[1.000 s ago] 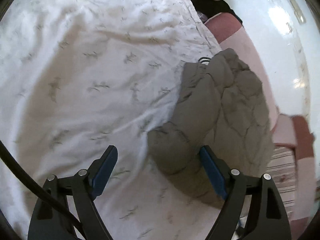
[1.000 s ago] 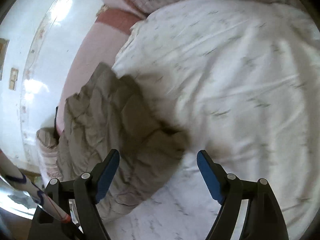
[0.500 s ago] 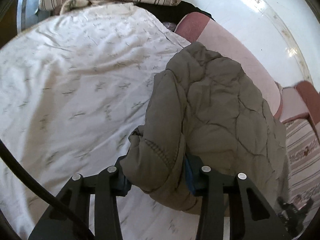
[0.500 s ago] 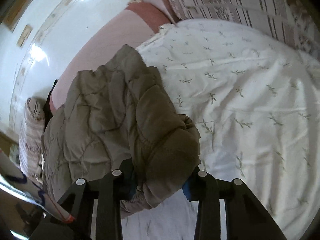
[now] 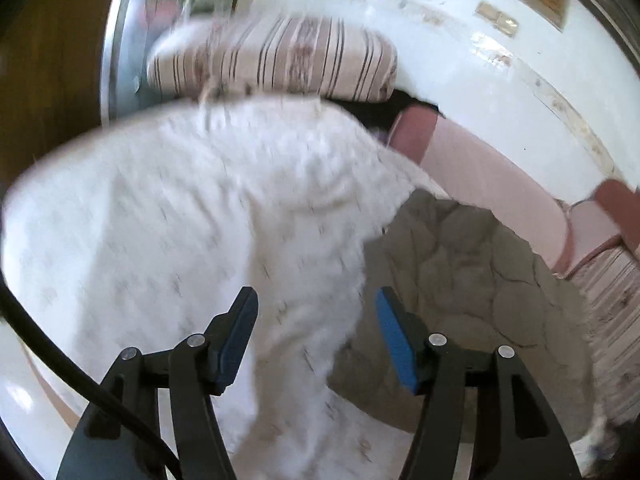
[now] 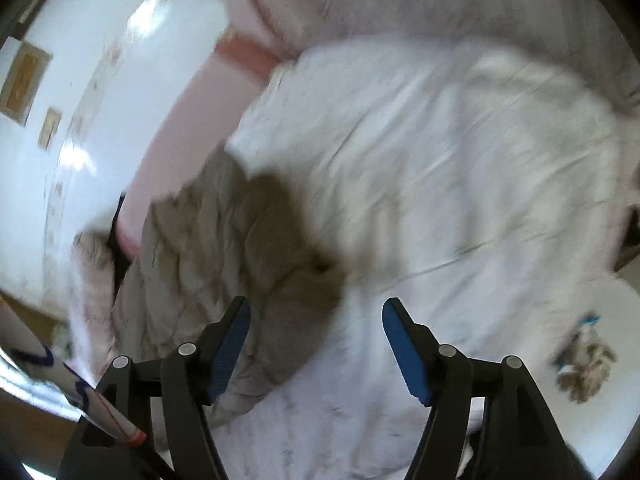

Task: Fold large clothes
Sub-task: 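Lower the folded jacket flat onto the bed and open both grippers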

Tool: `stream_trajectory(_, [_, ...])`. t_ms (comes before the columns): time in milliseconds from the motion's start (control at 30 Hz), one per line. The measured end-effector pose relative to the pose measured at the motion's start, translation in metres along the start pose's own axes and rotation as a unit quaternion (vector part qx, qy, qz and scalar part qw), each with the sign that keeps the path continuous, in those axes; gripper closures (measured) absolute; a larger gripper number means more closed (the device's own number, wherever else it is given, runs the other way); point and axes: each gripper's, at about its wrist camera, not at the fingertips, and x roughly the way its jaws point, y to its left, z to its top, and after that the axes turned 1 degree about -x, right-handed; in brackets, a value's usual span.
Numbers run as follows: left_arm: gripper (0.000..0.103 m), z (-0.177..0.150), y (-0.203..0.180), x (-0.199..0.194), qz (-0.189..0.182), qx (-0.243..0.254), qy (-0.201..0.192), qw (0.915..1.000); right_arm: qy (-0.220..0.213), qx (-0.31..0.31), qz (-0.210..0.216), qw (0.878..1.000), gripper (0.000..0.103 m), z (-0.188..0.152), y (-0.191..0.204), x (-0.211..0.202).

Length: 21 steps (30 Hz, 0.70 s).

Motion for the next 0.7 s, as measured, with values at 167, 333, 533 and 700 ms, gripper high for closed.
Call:
stream_trajectory(167, [0.031,-0.019,-0.079,-0.006,-0.032,0.117,-0.02,0.9924,-0.048,-0.122,0.002,0.991,0.028,-0.012,0.054,-0.015])
stream_trajectory(333, [0.026,-0.056,-0.163,0.012,-0.05,0.216,-0.015,0.975,-0.014,-0.251,0.013,0.968,0.029,-0.045,0.131,0.025])
stream_trajectory(533, [0.026,-0.09,-0.19,0.05,-0.032,0.253,0.032,0.9663,0.022,-0.325,-0.05,0.944,0.03,-0.076,0.153,0.082])
stream_trajectory(700, [0.022,-0.093,-0.19,0.059,-0.025,0.255,0.026,0.9662,0.031,-0.356,-0.077,0.931,0.029,-0.084,0.156,0.103])
